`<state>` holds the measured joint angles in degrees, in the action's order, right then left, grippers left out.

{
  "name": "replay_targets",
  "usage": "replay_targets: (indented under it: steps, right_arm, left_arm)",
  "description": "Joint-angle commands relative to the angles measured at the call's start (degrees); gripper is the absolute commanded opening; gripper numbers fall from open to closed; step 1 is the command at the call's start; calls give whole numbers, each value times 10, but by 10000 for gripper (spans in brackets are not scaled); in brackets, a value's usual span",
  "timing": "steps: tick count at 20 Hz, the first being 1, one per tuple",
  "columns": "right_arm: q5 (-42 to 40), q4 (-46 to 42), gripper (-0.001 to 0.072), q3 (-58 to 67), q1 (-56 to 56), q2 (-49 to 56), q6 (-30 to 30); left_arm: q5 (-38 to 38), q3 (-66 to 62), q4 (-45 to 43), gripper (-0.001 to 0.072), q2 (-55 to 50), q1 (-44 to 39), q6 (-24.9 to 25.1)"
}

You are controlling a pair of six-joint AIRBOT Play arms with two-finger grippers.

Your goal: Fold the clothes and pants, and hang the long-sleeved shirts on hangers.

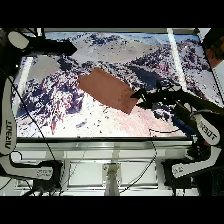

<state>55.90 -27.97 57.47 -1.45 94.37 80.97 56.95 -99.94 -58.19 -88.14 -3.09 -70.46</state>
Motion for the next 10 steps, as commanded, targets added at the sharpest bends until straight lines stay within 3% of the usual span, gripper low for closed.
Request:
replay_targets:
  steps: [1,4,5,6,7,10]
  right_arm:
    - [-35,-5,694,38,-43,45,16]
    - [-50,-18,633,71,-77,54,22]
    - [-43,-30,458,89,-81,54,22]
    - [-24,-36,219,108,-81,53,23]
    - [0,-38,28,129,-78,52,23]
    - [30,-54,5,178,-60,45,64]
  left_arm:
    - [14,0,-1,505,5,1,4]
    - [14,0,-1,505,5,1,4]
    - [14,0,-1,505,5,1,4]
    - [15,0,-1,505,5,1,4]
    - [15,0,-1,504,5,1,4]
    - [16,0,-1,504,5,1,4]
